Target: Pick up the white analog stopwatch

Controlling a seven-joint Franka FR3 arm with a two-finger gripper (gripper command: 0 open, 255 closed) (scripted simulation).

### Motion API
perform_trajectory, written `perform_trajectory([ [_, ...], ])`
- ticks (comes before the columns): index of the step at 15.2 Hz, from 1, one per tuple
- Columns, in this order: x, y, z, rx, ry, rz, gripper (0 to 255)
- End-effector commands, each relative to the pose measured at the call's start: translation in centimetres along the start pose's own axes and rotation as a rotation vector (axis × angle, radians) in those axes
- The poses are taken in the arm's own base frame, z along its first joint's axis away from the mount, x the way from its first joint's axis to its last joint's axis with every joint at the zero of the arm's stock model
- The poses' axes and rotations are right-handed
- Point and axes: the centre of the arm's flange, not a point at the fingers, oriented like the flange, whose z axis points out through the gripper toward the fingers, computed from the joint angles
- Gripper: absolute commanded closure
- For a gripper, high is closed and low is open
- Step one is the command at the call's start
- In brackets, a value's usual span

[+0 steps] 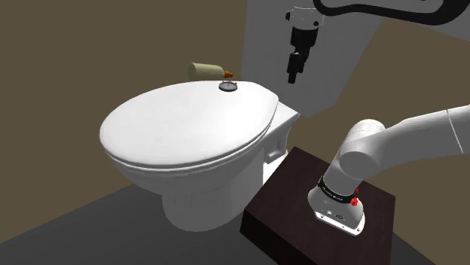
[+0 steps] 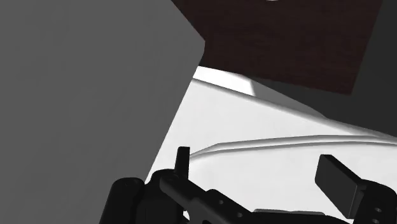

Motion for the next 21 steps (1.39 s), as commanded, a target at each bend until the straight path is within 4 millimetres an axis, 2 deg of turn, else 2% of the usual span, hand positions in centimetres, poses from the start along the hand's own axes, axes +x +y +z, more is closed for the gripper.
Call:
perform_trajectory([
  [1, 0.0, 0.0, 0.0, 0.000, 0.000, 0.000, 0],
  [6, 5.8, -2.6, 1.1, 0.030, -0.009, 0.269, 0],
  [11, 12.1, -3.5, 2.2, 0.060, -0.017, 0.538, 0],
  [16, 18.4, -2.8, 3.4, 0.090, -0.026, 0.807, 0],
  [21, 24.2, -0.5, 4.7, 0.120, -0.035, 1.076, 0],
])
